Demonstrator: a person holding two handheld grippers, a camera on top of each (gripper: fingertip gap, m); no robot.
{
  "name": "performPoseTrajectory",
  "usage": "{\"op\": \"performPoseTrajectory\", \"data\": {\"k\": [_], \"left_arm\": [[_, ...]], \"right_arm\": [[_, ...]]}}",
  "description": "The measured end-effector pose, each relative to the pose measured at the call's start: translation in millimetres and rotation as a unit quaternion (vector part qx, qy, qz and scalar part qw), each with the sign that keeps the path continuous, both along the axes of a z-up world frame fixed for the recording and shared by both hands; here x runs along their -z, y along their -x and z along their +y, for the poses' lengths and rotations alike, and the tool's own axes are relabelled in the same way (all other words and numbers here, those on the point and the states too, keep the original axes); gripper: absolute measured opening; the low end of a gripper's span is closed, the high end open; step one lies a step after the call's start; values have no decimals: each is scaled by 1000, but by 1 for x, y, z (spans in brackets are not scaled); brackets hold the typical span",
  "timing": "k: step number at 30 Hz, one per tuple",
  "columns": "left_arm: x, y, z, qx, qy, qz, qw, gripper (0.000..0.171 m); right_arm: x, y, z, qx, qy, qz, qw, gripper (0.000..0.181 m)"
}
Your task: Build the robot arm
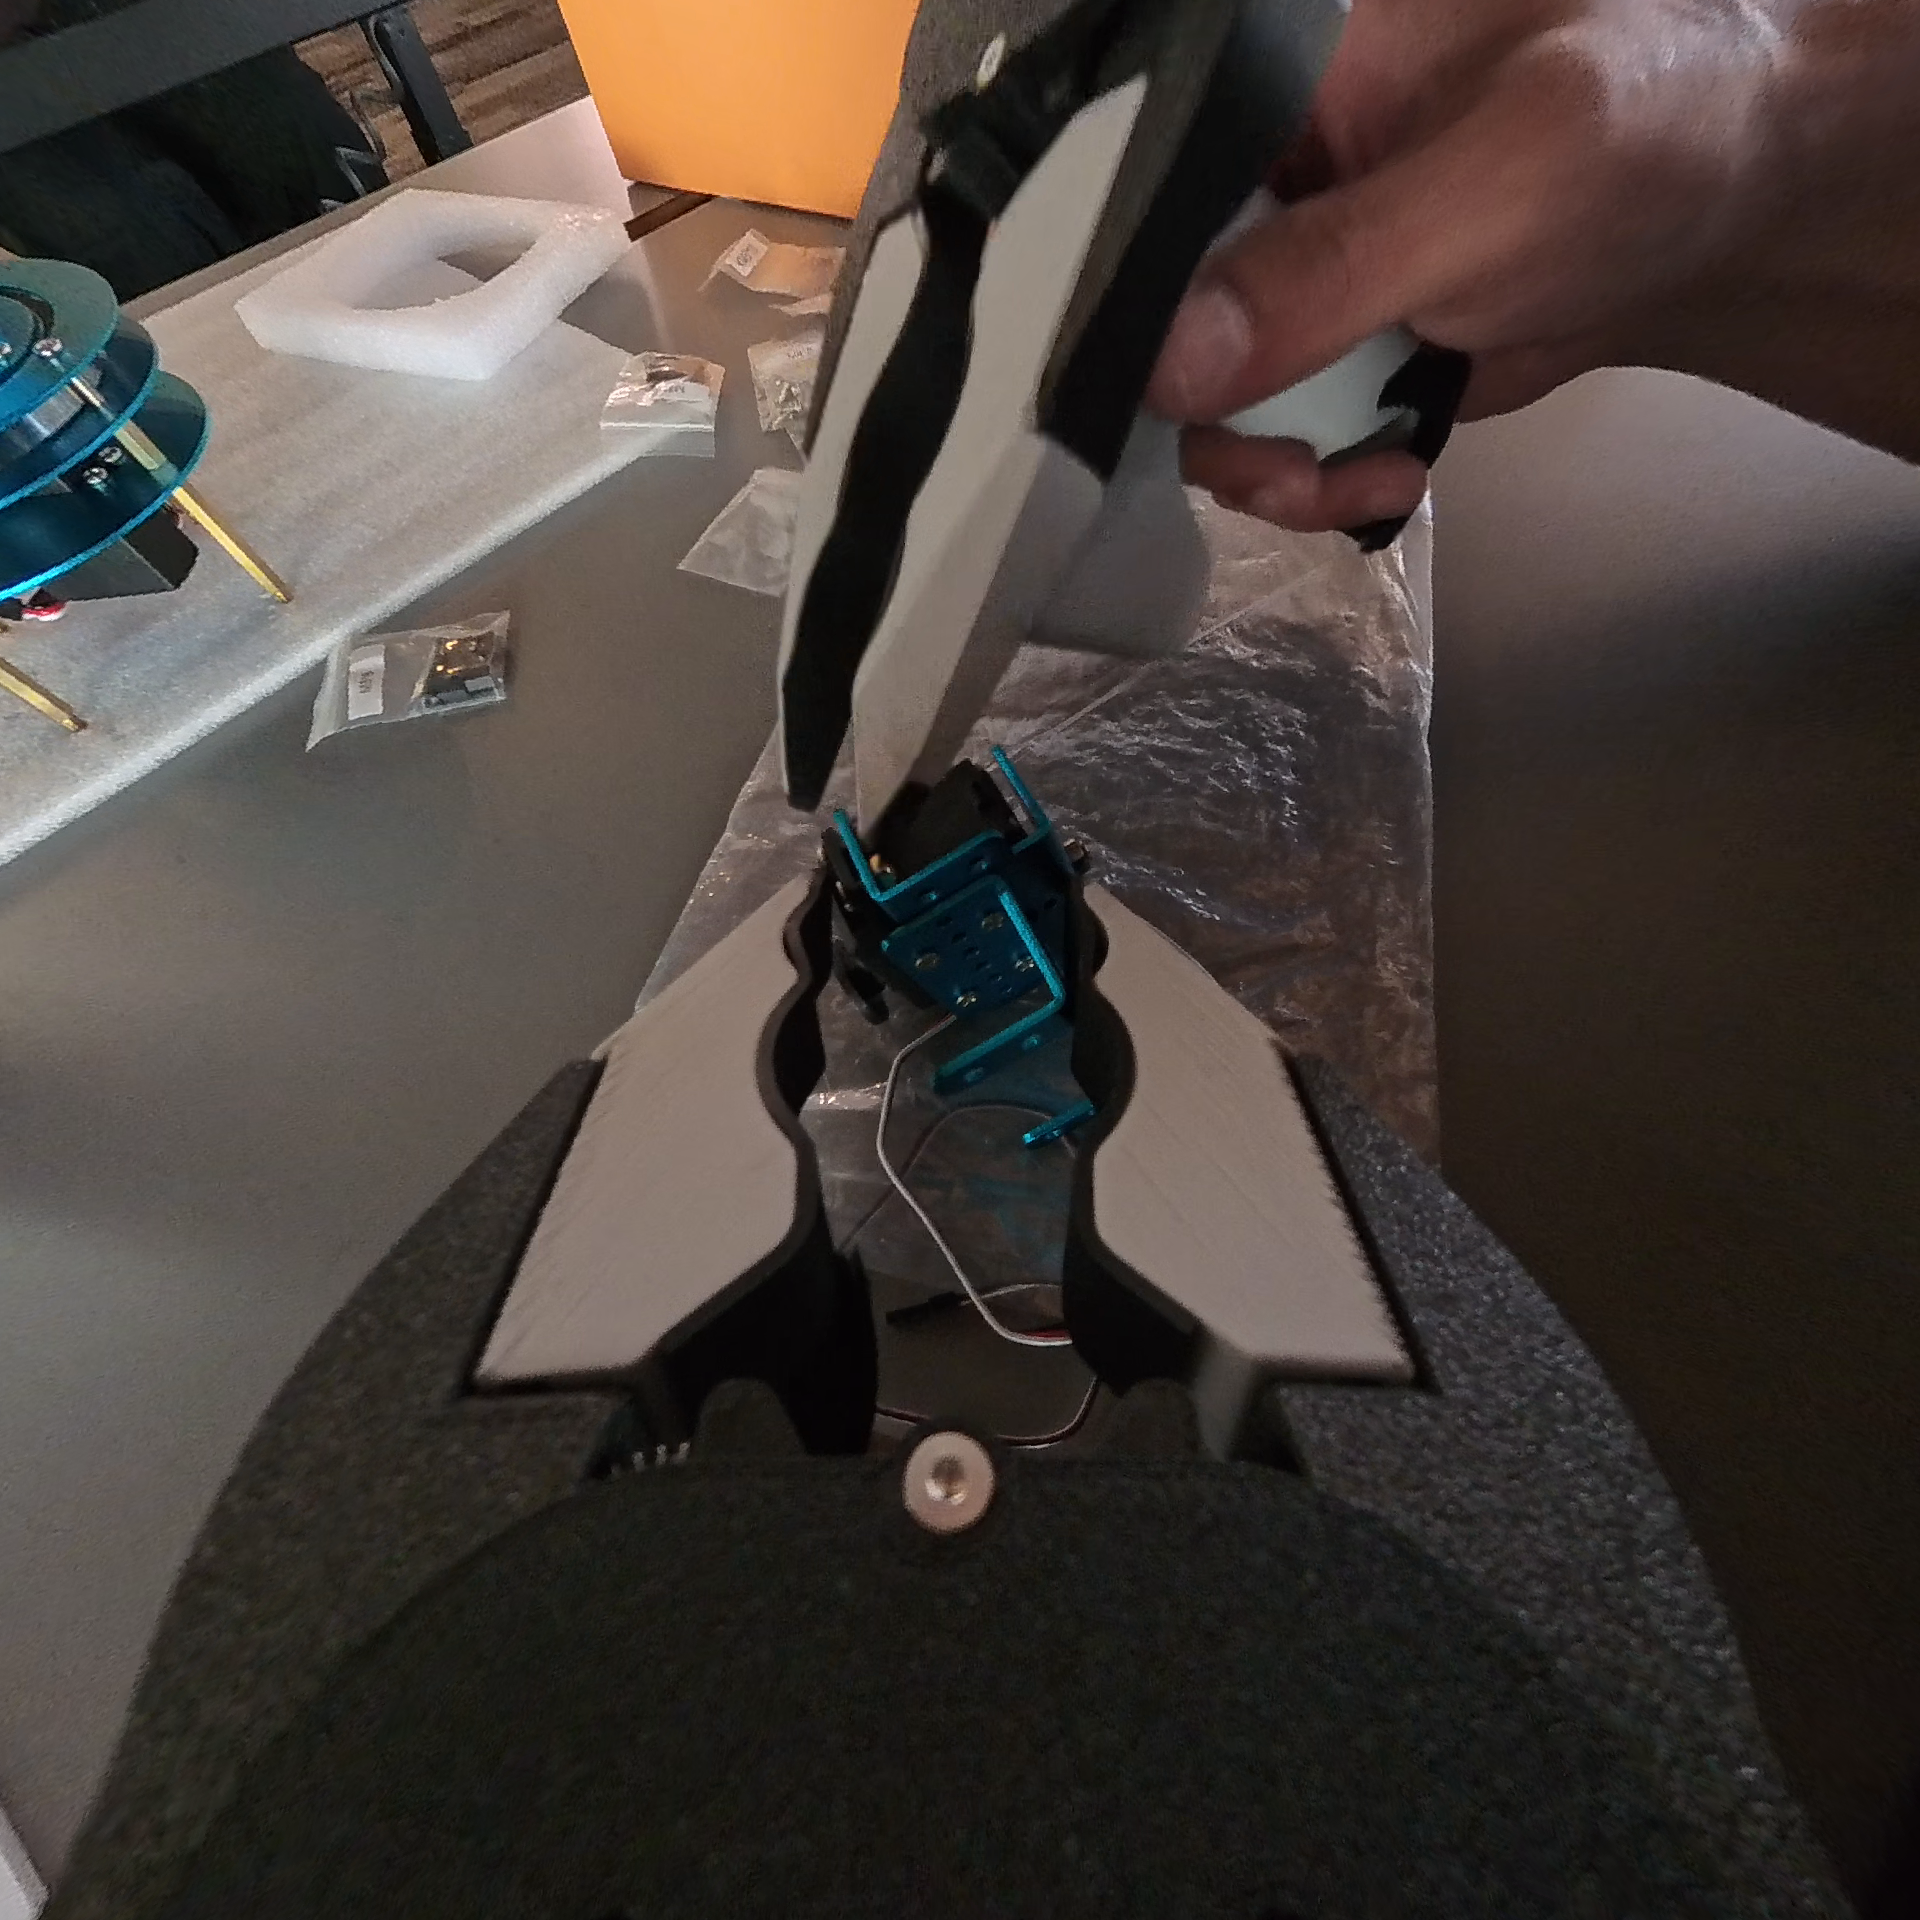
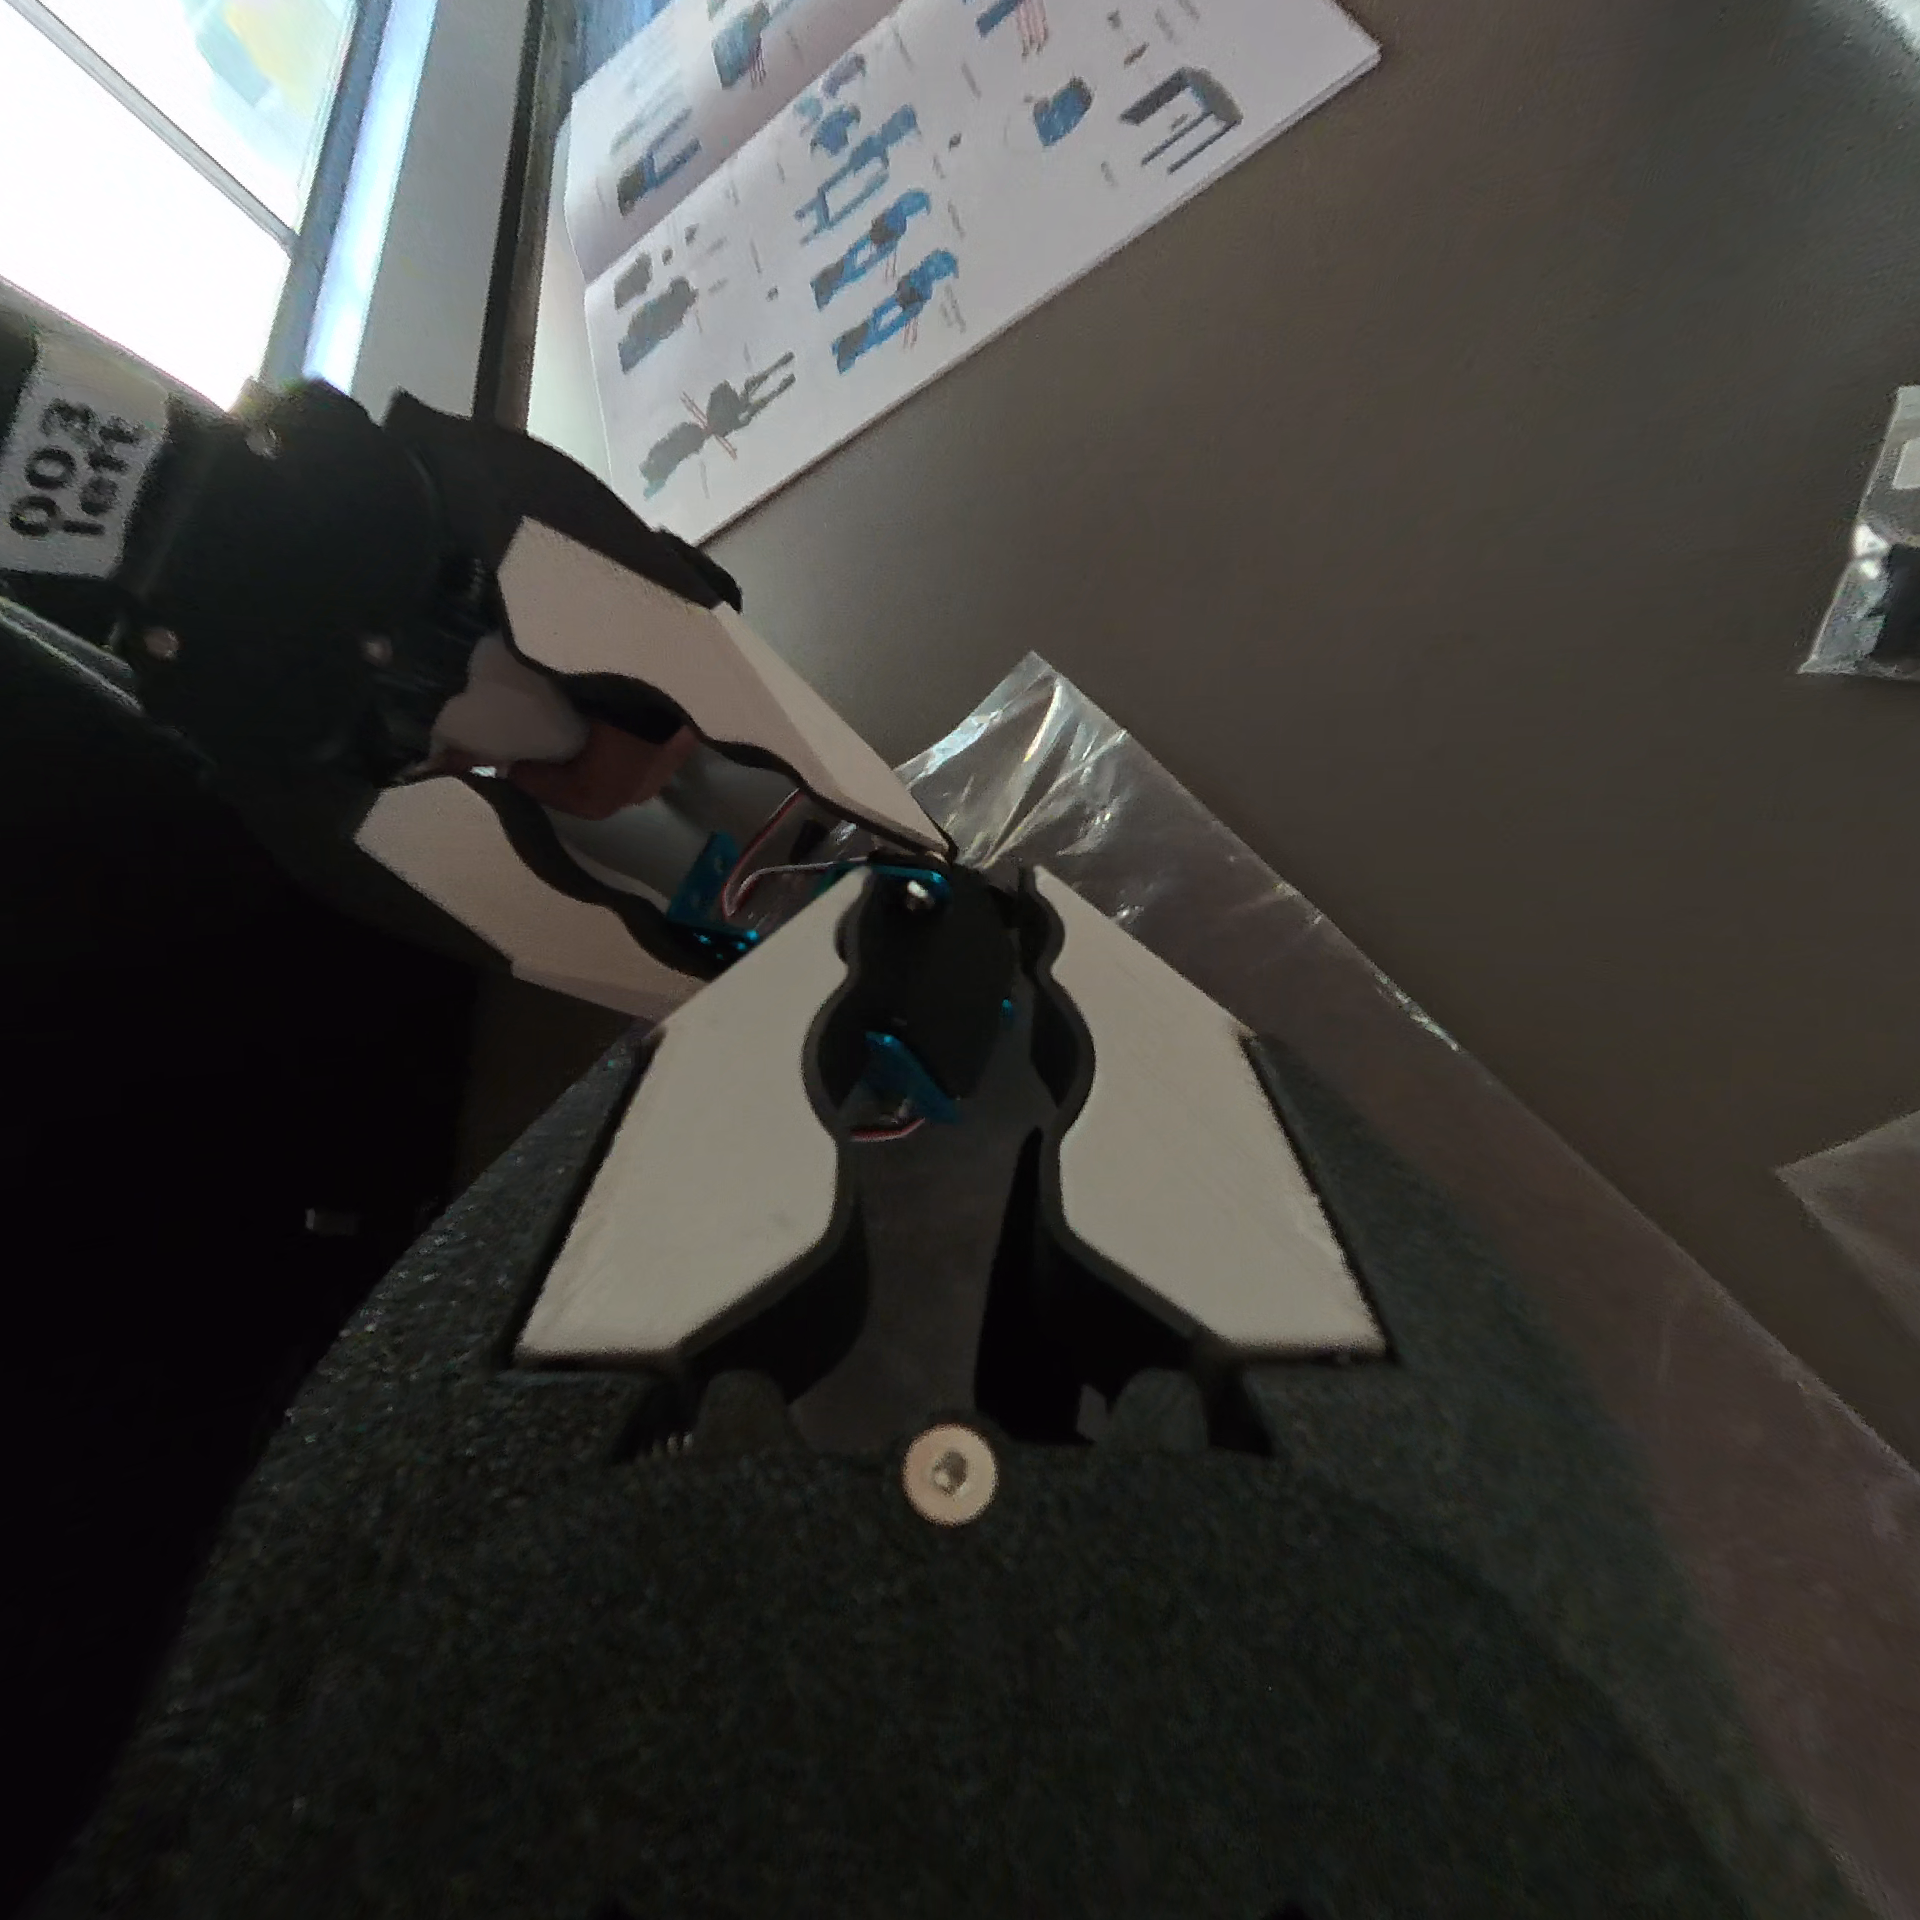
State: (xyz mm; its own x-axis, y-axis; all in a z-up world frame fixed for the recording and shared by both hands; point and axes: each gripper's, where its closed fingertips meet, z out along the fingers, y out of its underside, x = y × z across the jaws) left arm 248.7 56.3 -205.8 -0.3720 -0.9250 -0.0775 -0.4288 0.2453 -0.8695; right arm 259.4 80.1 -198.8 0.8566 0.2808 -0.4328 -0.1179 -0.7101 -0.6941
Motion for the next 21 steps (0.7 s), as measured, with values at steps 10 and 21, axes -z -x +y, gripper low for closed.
{"op": "performPoseTrajectory", "data": {"k": [10,21], "left_arm": [[0,0,-2,4,-4,-2,1000,44],[0,0,-4,4,-22,-8,1000,44]], "right_arm": [[-2,-4,-1,4,-3,12,1000,25],[-6,2,-9,0,4,53,999,21]]}}
